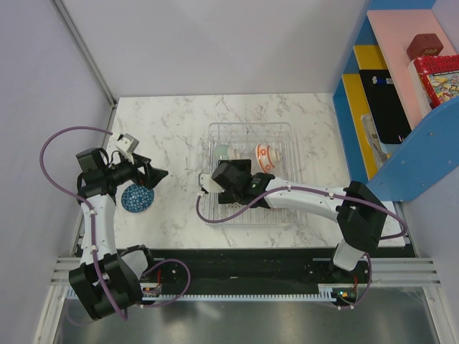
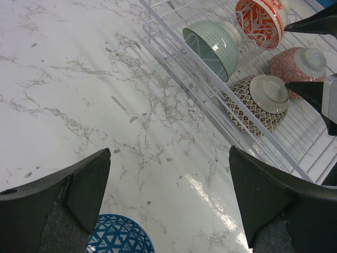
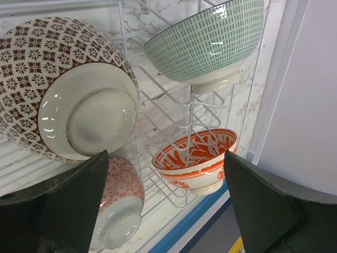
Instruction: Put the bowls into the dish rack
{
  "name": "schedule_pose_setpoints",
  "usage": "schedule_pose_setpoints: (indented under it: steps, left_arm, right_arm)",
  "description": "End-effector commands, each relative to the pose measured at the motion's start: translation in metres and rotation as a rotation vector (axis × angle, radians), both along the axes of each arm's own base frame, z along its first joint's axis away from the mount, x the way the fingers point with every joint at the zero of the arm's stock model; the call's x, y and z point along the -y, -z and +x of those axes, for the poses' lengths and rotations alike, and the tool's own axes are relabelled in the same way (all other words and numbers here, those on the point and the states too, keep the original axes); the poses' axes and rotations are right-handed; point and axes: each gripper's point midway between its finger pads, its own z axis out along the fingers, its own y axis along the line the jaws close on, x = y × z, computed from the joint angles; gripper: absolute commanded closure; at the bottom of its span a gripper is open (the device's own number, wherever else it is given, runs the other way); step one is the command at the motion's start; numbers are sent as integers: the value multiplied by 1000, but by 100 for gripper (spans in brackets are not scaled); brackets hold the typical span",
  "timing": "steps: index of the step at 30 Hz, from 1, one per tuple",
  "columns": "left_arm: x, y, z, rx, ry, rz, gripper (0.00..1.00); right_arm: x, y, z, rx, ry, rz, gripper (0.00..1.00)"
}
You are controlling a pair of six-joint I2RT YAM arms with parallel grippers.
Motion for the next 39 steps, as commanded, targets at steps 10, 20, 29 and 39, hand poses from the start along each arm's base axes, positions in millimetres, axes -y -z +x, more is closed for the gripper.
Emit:
schedule_pose_setpoints:
  steps: [10,20,29,39]
  left_arm:
    - [4,-8,-2,34,29,-14,0]
    - [5,-9,-3,34,32,-16,0]
    - [5,-9,-4,37,36,-16,0]
    - [0,-13,-1,42,7,10,0]
  right_arm:
    - [18,14,0,-26,28,-80,3]
    - [2,26,11,-26,40,-6,3]
    - [-10,24,25,66,75,31,3]
    - [32,5,21,54,106,-67,3]
